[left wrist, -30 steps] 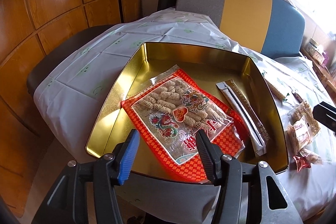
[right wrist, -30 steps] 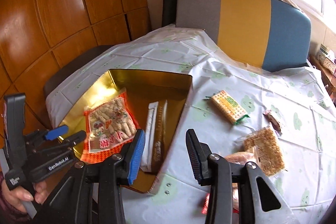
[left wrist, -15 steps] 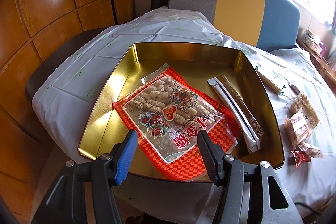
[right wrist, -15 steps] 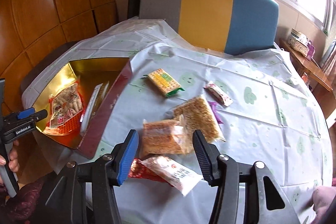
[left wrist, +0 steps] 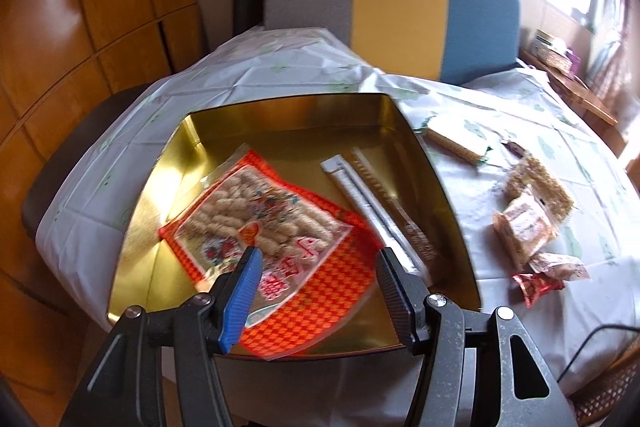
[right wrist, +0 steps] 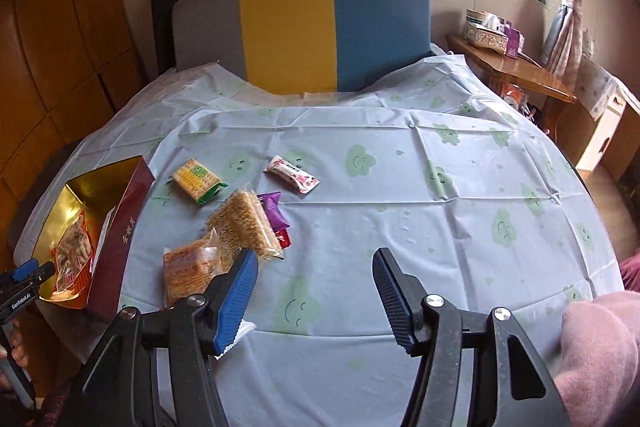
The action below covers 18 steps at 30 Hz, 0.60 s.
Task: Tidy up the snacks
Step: 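Reach the left tool to the clear bag of brown crisps and grasp it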
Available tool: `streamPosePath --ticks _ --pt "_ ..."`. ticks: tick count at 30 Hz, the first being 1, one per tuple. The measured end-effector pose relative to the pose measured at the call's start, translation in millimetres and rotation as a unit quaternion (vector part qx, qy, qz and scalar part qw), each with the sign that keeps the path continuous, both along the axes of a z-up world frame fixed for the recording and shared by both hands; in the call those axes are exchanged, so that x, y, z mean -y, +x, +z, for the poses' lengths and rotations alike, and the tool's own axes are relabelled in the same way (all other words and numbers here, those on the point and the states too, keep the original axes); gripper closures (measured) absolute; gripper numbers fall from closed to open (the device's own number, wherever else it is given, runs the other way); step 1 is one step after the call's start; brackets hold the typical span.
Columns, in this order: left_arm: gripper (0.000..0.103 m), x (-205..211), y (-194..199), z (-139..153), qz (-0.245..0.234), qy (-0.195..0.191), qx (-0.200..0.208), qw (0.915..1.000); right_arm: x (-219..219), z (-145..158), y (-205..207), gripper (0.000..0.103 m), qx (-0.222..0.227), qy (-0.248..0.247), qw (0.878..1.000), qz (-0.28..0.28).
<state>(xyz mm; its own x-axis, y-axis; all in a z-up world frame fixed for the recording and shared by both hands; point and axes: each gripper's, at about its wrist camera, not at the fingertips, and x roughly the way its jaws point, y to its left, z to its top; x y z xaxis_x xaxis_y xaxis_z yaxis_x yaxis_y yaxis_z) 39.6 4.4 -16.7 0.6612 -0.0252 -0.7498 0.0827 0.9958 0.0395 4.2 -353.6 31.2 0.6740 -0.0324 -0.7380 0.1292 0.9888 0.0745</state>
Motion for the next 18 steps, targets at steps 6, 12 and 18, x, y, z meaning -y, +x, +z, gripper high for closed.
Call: streamPosePath --ticks 6,12,18 --pt "0.043 37 -4 3 -0.08 0.005 -0.006 0.9968 38 -11 -6 0.04 0.005 0.072 0.996 -0.058" --pt "0.043 67 -8 -3 -0.118 0.007 -0.023 0.9928 66 -12 -13 0.035 0.028 0.153 0.984 -0.081" --pt "0.042 95 -8 -7 -0.157 0.026 -0.027 0.9869 77 -15 -19 0.033 0.035 0.195 0.976 -0.093"
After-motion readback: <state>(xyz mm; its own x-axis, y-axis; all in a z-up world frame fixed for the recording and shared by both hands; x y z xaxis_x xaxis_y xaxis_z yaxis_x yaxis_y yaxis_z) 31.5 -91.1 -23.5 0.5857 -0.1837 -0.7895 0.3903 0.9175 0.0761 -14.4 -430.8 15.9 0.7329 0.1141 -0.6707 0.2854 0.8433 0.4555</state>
